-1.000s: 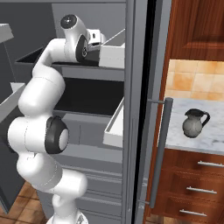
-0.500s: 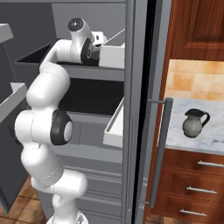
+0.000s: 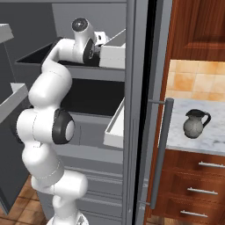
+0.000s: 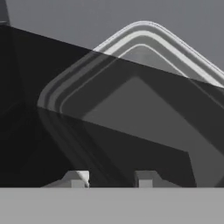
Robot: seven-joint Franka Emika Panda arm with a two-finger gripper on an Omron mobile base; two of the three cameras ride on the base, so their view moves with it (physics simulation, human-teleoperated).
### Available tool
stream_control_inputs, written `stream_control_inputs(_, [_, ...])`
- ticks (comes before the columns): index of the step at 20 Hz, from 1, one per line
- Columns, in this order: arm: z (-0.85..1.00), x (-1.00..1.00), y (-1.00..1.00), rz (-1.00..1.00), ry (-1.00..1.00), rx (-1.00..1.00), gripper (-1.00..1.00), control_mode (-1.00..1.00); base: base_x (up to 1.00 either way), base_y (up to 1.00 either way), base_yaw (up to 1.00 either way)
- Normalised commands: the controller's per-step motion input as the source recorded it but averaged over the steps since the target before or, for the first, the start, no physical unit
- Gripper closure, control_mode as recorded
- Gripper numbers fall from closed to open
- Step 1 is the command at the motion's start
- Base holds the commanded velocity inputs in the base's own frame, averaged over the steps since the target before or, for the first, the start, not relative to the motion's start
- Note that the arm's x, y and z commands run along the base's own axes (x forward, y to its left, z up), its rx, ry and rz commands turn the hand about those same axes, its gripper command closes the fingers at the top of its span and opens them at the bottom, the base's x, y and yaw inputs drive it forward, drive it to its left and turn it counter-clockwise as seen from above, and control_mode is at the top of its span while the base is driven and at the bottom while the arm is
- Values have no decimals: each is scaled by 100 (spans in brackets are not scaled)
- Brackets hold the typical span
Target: Move the tupperware and orange from the top shelf to the second highest shelf to make space. Then, place the pitcher from the counter on the cleared top shelf.
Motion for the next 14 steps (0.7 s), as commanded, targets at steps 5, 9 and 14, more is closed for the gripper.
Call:
stream_control_inputs(5, [0, -20, 13, 0, -16, 0, 100, -100, 0, 0, 0])
stream_control_inputs(9, [0, -43, 23, 3, -29, 0, 100, -100, 0, 0, 0])
stream_control_inputs(14, [0, -75, 39, 10, -35, -8, 100, -100, 0, 0, 0])
